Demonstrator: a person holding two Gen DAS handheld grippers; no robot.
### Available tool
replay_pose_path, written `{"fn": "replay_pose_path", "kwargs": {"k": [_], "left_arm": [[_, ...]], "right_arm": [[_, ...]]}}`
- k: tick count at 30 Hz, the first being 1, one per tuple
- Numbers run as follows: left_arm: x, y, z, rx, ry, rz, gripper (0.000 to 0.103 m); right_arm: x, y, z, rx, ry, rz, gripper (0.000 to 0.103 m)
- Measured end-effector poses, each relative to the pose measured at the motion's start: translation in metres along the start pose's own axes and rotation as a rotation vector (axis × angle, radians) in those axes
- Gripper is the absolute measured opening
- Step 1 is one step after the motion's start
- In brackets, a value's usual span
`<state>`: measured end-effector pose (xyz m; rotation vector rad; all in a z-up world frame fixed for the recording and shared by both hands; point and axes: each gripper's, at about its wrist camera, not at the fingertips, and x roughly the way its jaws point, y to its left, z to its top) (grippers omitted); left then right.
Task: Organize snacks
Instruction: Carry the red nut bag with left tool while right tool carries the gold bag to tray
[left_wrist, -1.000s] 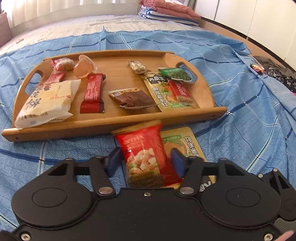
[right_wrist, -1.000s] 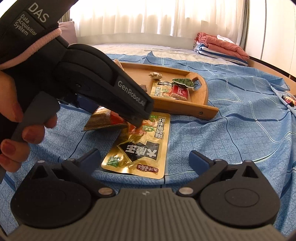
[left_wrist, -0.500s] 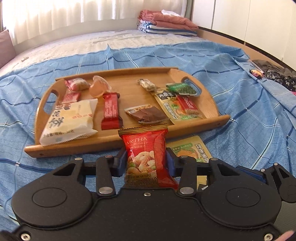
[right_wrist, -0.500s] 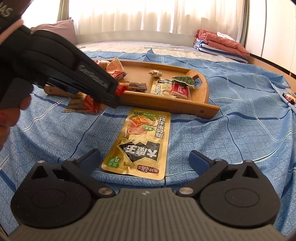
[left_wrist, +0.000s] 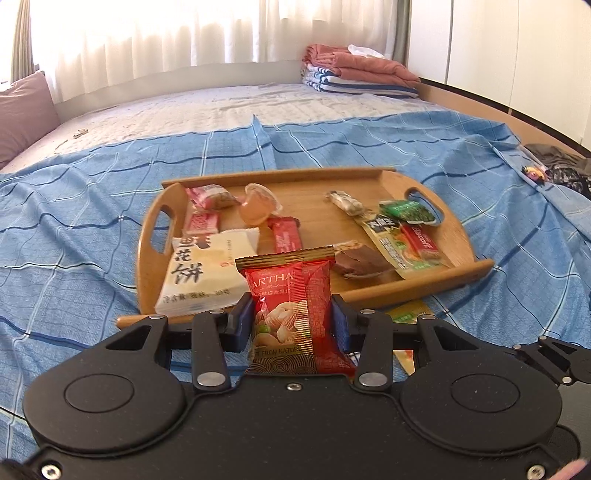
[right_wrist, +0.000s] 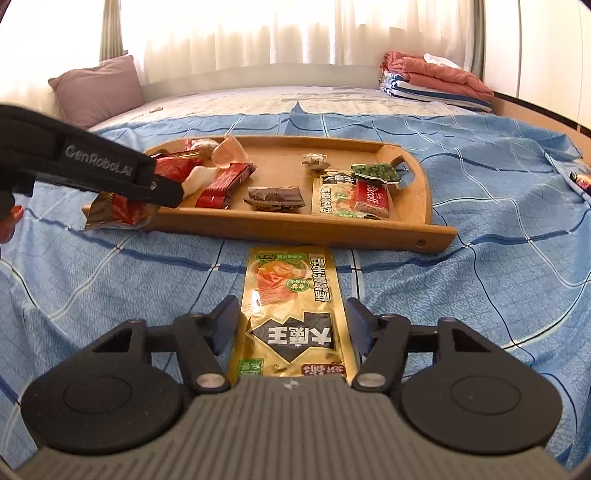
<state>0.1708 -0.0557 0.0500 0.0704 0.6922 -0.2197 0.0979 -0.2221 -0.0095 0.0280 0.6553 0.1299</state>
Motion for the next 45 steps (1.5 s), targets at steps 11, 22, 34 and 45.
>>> {"fn": "replay_pose_path", "kwargs": {"k": [11, 22, 34, 45], "left_arm": [[0.002, 0.024, 0.018, -0.039, -0.039, 0.022, 0.041], [0.024, 0.036, 0.05, -0.061, -0.043, 0.056, 0.041], [0.088, 0.053, 0.098, -0.105, -0.005, 0.097, 0.041], [0.15, 0.061, 0.105, -0.125, 0.05, 0.129, 0.041]], "right_arm": [[-0.029, 0.0, 0.026, -0.004, -0.083, 0.009, 0.063], [-0.006, -0.019, 0.094, 0.011, -0.151, -0.023, 0.063], [0.081, -0.039, 0.151, 0.026, -0.078, -0.062, 0.064], [0.143, -0.049, 0.163, 0.054, -0.009, -0.086, 0.064]]}}
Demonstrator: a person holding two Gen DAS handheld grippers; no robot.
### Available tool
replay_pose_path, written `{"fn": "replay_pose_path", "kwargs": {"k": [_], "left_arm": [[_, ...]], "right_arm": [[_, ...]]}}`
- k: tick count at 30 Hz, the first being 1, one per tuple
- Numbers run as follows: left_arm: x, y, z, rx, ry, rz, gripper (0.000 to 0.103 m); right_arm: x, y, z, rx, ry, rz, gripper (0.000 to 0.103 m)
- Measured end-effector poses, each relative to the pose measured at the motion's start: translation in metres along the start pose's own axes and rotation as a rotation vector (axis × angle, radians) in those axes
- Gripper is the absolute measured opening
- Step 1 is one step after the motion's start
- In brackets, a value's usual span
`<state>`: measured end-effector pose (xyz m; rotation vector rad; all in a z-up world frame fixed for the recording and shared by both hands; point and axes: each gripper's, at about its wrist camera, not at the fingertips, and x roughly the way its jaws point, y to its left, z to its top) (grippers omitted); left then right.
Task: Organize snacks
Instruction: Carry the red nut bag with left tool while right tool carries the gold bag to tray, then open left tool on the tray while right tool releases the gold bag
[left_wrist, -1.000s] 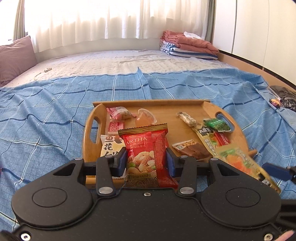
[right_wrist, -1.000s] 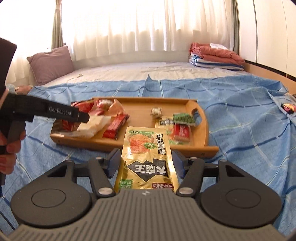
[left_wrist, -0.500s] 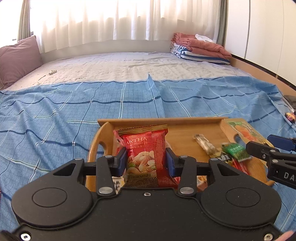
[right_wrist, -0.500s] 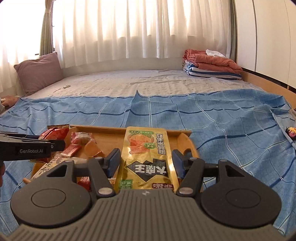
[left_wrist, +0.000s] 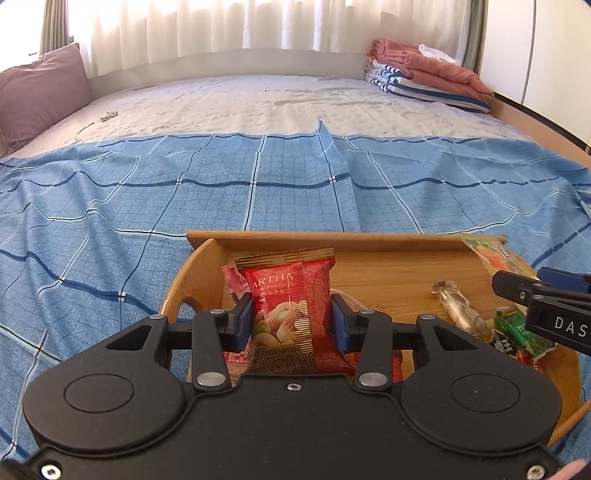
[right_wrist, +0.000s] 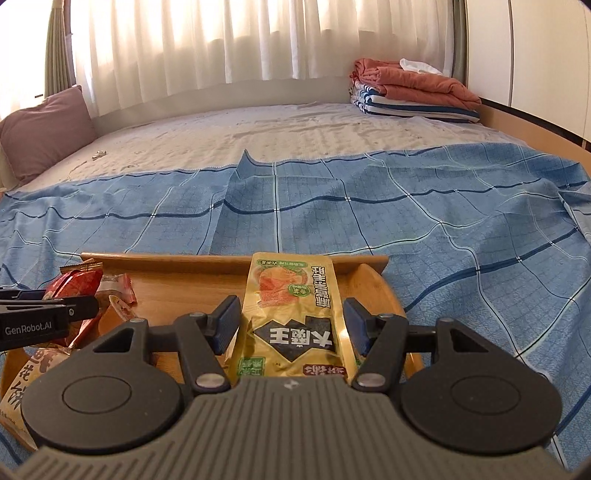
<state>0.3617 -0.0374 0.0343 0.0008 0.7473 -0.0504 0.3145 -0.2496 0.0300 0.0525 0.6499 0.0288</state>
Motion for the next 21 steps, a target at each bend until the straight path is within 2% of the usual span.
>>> {"fn": "replay_pose_path", "kwargs": {"k": [11, 21], "left_arm": [[0.024, -0.002, 0.001, 0.01, 0.01, 0.025, 0.041], [0.027, -0.004, -0.002, 0.02, 0.004, 0.032, 0.042]], "right_arm": [[0.023, -0.004, -0.007, 0.018, 0.041, -0.003, 0.064], [0.029, -0.01, -0.011, 0.06, 0.058, 0.01, 0.066]]}}
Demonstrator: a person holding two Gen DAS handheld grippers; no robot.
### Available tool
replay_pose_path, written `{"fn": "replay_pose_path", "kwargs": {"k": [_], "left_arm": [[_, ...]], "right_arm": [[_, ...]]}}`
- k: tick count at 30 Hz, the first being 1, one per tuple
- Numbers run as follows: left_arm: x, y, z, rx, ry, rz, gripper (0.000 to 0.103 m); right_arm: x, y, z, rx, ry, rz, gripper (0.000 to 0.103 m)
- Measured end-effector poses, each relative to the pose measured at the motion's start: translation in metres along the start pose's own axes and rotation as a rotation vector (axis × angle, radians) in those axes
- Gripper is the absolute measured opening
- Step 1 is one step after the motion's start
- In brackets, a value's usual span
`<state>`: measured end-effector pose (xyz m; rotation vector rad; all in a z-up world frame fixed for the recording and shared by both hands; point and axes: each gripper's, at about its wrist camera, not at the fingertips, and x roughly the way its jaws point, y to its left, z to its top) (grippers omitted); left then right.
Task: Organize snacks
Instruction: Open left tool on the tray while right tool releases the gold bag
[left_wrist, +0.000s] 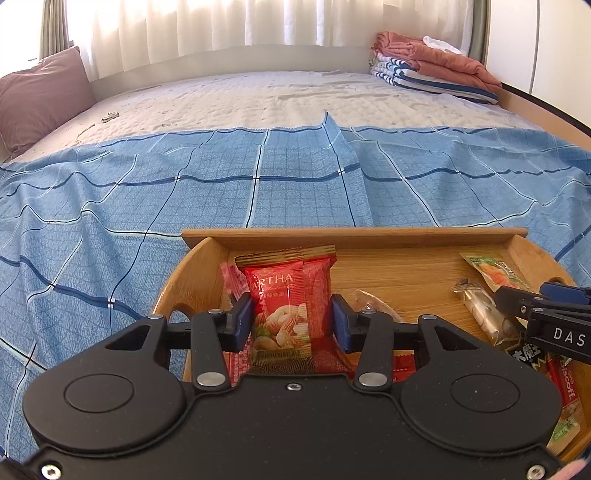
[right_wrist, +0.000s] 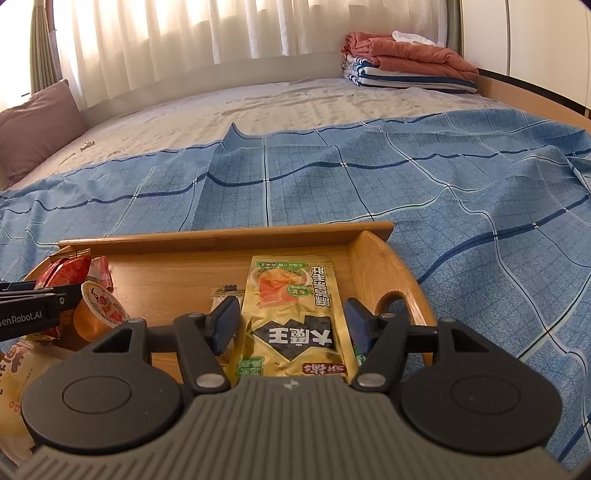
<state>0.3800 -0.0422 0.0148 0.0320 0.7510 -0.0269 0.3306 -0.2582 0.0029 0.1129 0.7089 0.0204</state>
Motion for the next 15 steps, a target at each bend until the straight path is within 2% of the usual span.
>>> {"fn": "replay_pose_path", "kwargs": {"k": [3, 4, 5, 7, 13, 15], "left_arm": [[0.0, 0.002, -0.001, -0.009, 0.004, 0.001, 0.044], [-0.002, 0.002, -0.001, -0.009, 0.002, 0.004, 0.049], [-0.003, 0.003, -0.001, -0.009, -0.003, 0.011, 0.054], [-0.009, 0.003, -0.001, -0.002, -0.021, 0.035, 0.077], [-0.029, 0.004, 0.0, 0.012, -0.046, 0.016, 0.09], [-0.038, 0.005, 0.0, 0.013, -0.054, 0.012, 0.091]], "right_arm": [[-0.002, 0.0, 0.0, 0.0, -0.005, -0.002, 0.068], [-0.004, 0.0, 0.0, 0.002, -0.01, -0.002, 0.069], [-0.006, -0.001, 0.0, 0.005, -0.019, -0.002, 0.076], [-0.011, -0.001, 0.001, 0.013, -0.029, 0.006, 0.08], [-0.027, 0.003, 0.004, 0.007, -0.06, 0.008, 0.089], [-0.035, 0.005, 0.005, 0.003, -0.071, 0.005, 0.09]]}}
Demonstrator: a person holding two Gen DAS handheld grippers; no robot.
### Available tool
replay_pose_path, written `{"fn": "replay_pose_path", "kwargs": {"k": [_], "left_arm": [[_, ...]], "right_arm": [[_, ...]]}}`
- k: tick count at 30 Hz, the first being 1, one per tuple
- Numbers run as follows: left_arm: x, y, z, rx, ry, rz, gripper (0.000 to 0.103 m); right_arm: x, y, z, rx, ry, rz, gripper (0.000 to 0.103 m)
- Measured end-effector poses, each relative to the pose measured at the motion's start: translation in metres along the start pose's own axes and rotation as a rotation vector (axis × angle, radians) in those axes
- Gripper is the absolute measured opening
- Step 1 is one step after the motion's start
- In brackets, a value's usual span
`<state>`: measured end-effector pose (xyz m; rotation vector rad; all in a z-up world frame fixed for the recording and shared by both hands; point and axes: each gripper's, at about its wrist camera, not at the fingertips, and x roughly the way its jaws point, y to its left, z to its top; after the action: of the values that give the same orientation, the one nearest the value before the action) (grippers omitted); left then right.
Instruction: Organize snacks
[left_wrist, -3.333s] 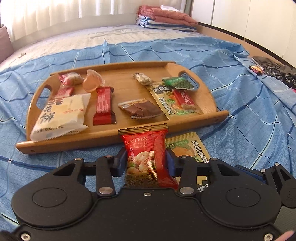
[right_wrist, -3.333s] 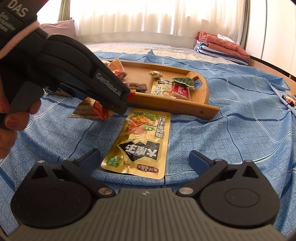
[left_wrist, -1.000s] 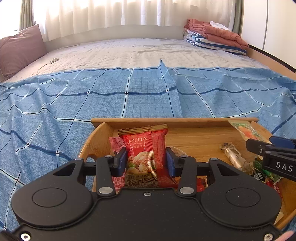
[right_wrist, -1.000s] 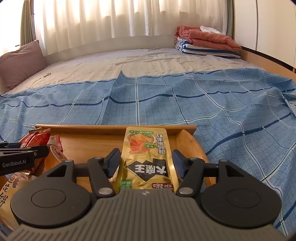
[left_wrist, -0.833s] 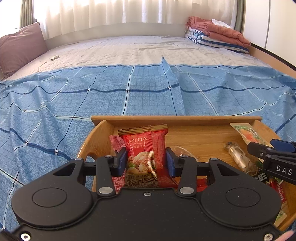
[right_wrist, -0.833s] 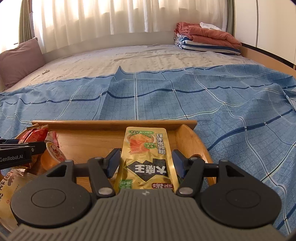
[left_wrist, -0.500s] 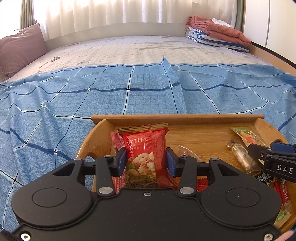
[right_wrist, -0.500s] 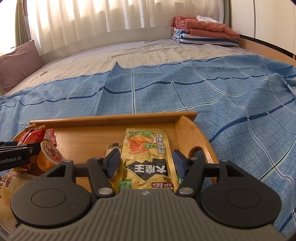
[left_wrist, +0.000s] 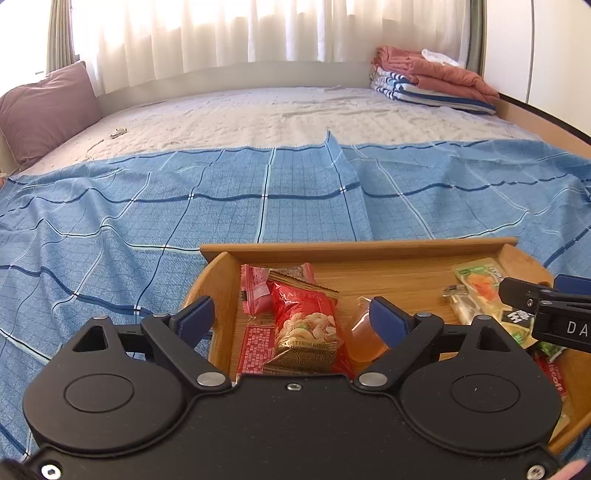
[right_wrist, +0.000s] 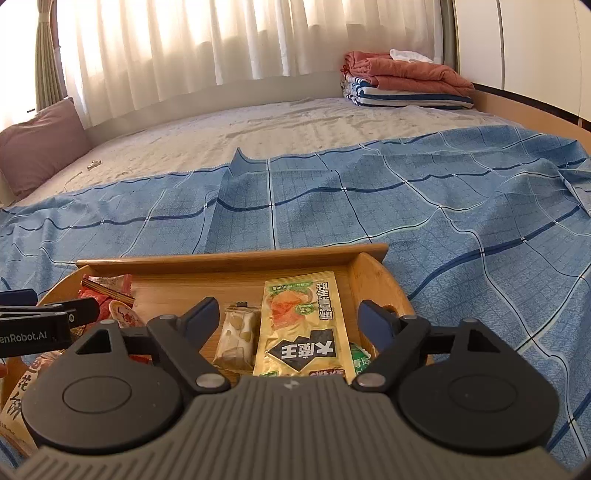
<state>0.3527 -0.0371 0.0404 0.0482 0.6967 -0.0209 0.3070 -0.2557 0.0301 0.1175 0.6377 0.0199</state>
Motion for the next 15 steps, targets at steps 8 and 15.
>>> {"fn": "replay_pose_path", "kwargs": {"k": [8, 15], "left_arm": [[-0.042, 0.005, -0.008, 0.006, -0.005, -0.022, 0.099], [-0.092, 0.013, -0.023, 0.003, -0.028, -0.054, 0.101]], "right_arm": [[-0.039, 0.009, -0.002, -0.038, -0.037, -0.018, 0.095], [-0.082, 0.021, -0.012, -0.082, -0.082, -0.016, 0.102]]}}
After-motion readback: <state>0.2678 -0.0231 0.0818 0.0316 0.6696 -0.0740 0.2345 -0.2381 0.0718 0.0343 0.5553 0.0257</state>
